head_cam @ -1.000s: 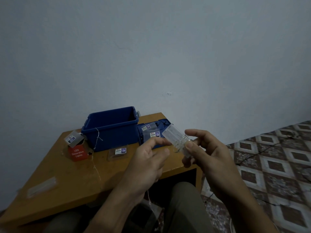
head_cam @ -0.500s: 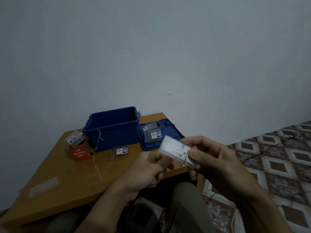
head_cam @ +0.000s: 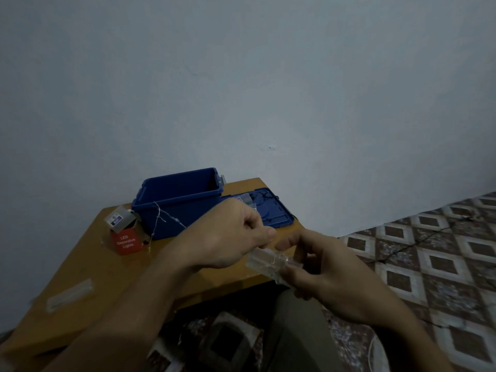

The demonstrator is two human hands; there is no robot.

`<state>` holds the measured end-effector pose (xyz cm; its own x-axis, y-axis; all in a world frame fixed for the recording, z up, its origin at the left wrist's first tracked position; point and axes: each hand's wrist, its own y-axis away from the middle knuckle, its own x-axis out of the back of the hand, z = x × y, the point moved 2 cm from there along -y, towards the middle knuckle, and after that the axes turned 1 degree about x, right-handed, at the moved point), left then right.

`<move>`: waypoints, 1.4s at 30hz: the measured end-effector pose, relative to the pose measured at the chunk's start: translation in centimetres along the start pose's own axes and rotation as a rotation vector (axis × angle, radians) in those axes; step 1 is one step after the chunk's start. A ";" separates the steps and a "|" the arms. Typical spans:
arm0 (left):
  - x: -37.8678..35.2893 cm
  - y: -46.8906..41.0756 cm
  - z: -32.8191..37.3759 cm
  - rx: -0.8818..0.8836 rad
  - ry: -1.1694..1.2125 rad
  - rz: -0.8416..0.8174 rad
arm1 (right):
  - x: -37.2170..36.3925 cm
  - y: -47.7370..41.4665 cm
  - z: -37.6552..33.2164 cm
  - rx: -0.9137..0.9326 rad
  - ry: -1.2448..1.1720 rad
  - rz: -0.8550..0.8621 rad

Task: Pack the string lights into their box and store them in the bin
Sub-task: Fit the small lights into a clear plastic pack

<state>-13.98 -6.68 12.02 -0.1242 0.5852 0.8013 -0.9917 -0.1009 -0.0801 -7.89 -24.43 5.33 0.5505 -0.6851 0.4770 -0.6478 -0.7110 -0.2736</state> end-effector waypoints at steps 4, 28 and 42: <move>-1.0 1.2 0.8 0.018 -0.014 0.139 | -0.5 -0.2 0.2 0.048 0.137 0.178; -3.7 2.5 -1.6 0.152 0.592 0.302 | -0.7 -0.6 0.1 0.112 -0.201 0.379; -4.4 2.4 -2.2 0.104 0.942 0.163 | -0.6 -0.6 0.2 0.094 -0.463 0.297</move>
<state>-15.86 -7.72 6.97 -0.2818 0.9592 -0.0241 -0.9574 -0.2828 -0.0591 -7.69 -23.60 5.03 0.5393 -0.8410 -0.0433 -0.7722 -0.4732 -0.4240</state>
